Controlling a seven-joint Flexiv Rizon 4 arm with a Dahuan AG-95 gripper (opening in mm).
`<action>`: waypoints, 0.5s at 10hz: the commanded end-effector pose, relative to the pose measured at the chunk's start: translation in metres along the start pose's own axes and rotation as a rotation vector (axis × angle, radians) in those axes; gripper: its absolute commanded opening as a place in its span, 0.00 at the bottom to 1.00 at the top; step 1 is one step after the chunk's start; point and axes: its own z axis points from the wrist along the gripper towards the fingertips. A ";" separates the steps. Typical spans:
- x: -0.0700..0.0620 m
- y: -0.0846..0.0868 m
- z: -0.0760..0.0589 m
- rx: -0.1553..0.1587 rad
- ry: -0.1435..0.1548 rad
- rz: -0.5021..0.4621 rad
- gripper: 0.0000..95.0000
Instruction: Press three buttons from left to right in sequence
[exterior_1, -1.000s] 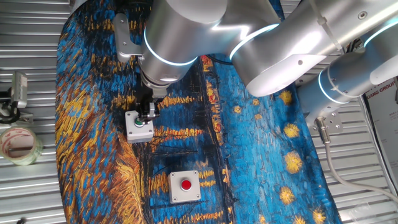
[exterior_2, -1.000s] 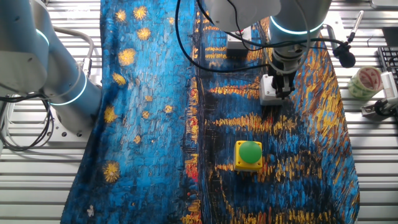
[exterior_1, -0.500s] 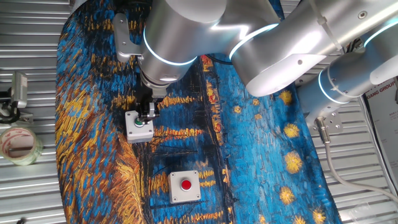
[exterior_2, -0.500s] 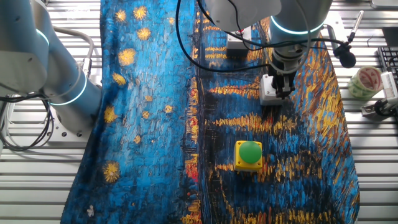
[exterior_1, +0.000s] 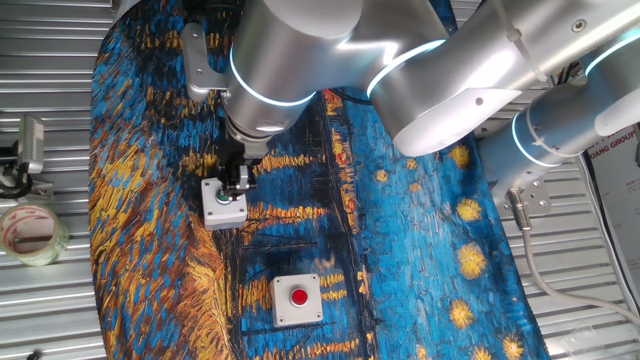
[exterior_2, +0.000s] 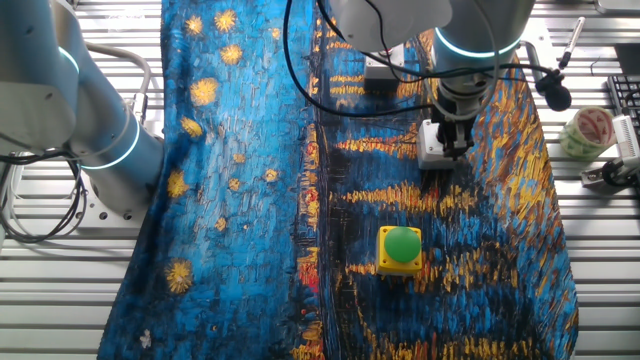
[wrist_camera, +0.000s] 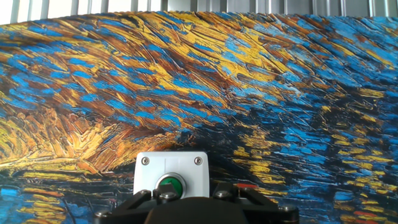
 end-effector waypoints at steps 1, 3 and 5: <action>0.000 0.000 0.000 0.001 -0.001 0.001 0.40; 0.000 0.000 0.002 -0.002 -0.005 0.002 0.40; 0.000 0.000 0.002 -0.002 -0.003 0.003 0.40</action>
